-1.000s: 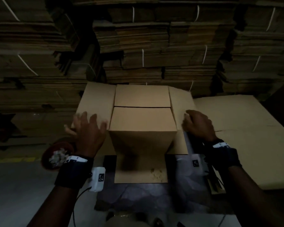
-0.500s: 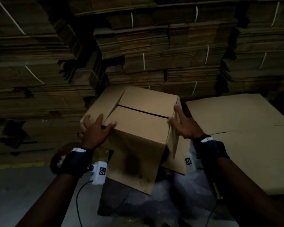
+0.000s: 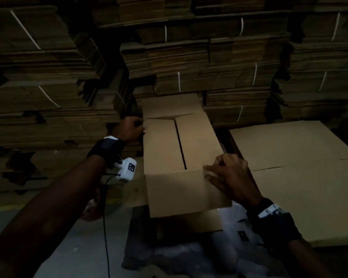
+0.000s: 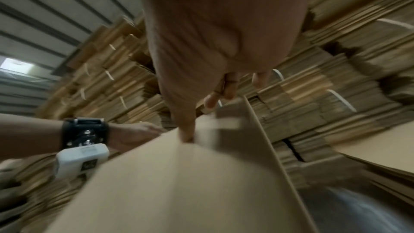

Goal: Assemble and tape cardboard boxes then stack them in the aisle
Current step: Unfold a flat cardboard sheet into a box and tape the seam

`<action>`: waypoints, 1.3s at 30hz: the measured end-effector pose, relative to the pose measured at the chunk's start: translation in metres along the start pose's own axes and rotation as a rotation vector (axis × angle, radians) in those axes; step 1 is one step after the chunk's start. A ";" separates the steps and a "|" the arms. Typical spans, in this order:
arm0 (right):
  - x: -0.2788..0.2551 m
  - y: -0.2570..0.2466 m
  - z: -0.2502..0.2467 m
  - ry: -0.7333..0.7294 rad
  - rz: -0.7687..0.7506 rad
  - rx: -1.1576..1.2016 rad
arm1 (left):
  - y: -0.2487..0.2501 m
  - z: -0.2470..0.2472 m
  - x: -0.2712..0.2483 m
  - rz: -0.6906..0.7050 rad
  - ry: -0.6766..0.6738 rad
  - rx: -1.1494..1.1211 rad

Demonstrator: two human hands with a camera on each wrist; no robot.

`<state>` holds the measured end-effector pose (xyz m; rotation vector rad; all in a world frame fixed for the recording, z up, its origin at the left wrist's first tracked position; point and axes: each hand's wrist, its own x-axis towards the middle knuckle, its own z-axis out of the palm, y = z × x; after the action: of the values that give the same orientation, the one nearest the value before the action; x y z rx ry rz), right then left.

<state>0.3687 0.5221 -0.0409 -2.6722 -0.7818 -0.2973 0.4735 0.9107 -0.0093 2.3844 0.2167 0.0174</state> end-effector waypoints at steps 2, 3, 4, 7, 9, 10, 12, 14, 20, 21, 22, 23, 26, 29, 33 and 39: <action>0.004 -0.004 -0.003 -0.031 -0.015 -0.016 | 0.014 0.006 -0.007 0.153 -0.076 0.090; 0.008 -0.006 -0.006 -0.060 -0.003 -0.004 | 0.025 0.009 -0.014 0.245 -0.109 0.187; 0.014 -0.007 -0.010 -0.097 0.016 0.009 | 0.035 0.015 -0.023 0.358 -0.159 0.283; 0.036 -0.002 -0.020 -0.236 0.035 0.005 | 0.064 0.031 -0.051 0.556 -0.358 0.560; 0.052 -0.003 -0.030 -0.297 0.003 0.051 | 0.071 0.044 -0.063 0.590 -0.429 0.706; 0.059 -0.005 -0.035 -0.317 -0.022 0.081 | 0.071 0.050 -0.066 0.607 -0.446 0.748; 0.068 -0.007 -0.039 -0.342 -0.039 0.089 | 0.071 0.056 -0.069 0.633 -0.443 0.809; 0.073 -0.006 -0.038 -0.348 -0.013 0.073 | 0.073 0.055 -0.070 0.657 -0.417 0.846; 0.081 -0.011 -0.026 -0.428 0.059 -0.044 | 0.085 0.034 -0.066 0.671 -0.369 0.705; 0.083 -0.016 -0.024 -0.453 0.034 -0.095 | 0.087 0.029 -0.066 0.677 -0.362 0.679; 0.085 -0.023 -0.022 -0.479 0.003 -0.151 | 0.088 0.025 -0.066 0.686 -0.356 0.666; 0.087 -0.030 -0.020 -0.502 -0.032 -0.193 | 0.089 0.021 -0.067 0.695 -0.348 0.661; 0.092 -0.044 -0.014 -0.565 -0.103 -0.238 | 0.088 0.013 -0.067 0.726 -0.308 0.632; 0.095 -0.044 -0.015 -0.515 -0.104 -0.179 | 0.088 0.002 -0.067 0.683 -0.260 0.550; 0.096 -0.042 -0.035 -0.235 -0.143 -0.057 | 0.092 -0.018 -0.069 0.699 -0.065 0.412; 0.092 -0.021 -0.104 -0.063 -0.020 -0.049 | 0.092 -0.047 -0.081 0.435 0.321 0.656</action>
<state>0.4227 0.5434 0.0872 -2.7333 -0.8305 -0.2417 0.4044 0.8638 0.0917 3.0271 -0.1861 0.6220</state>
